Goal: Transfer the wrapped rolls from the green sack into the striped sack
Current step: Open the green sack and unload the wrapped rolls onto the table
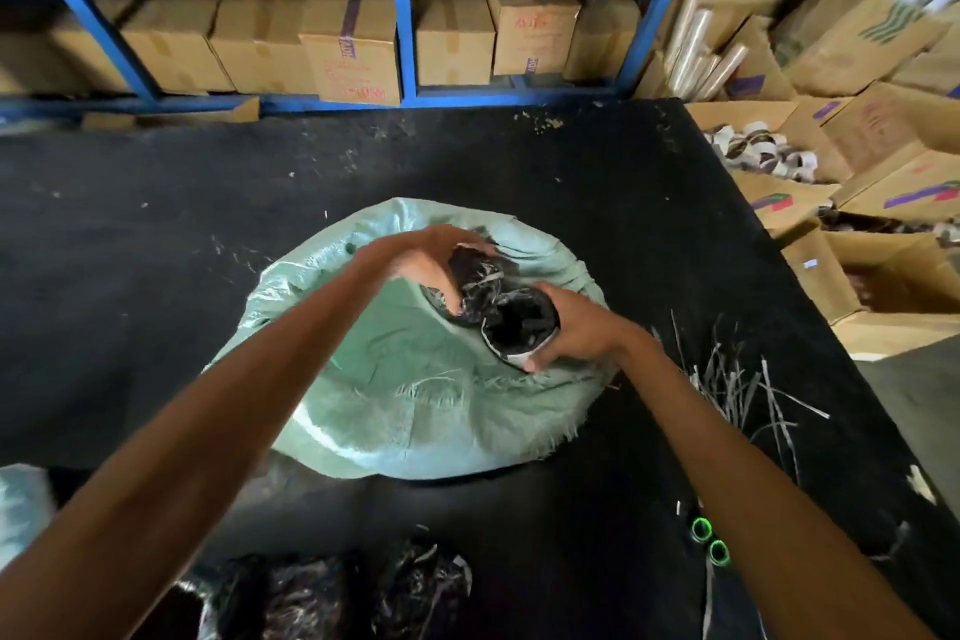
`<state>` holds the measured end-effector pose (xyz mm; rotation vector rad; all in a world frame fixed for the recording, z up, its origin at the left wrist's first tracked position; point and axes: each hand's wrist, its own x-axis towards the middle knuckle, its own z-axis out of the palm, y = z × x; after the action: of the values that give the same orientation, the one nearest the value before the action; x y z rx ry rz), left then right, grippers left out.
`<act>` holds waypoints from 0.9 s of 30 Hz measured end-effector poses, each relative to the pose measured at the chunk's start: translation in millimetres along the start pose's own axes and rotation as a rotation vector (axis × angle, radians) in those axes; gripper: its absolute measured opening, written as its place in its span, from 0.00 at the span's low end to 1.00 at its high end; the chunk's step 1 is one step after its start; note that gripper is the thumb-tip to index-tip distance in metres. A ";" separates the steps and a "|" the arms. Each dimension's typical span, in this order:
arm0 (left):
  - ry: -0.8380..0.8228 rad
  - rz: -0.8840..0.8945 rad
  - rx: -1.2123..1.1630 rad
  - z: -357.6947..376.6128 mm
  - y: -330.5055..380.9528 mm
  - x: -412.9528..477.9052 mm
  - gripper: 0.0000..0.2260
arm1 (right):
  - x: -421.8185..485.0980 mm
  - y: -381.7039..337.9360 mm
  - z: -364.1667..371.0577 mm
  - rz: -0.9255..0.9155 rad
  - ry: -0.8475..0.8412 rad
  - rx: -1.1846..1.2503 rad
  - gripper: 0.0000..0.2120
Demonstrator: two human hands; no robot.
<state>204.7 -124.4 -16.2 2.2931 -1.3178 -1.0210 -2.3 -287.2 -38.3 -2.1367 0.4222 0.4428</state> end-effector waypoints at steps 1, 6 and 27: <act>-0.059 -0.011 -0.099 -6.2 -4.4 -4.0 0.40 | -2.0 -2.4 -5.4 -0.006 -0.071 0.121 0.40; 0.020 -0.158 -0.709 -19.7 -19.3 -43.6 0.26 | -22.2 -4.0 -13.4 -0.027 -0.028 0.573 0.32; 0.251 -0.197 -0.638 212.5 55.0 -435.6 0.37 | -263.6 -43.2 203.6 -0.052 -0.327 0.692 0.44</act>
<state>-121.8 231.2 53.2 1.9836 -0.5620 -0.9887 -246.2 -60.0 2.5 -1.3749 0.2759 0.5148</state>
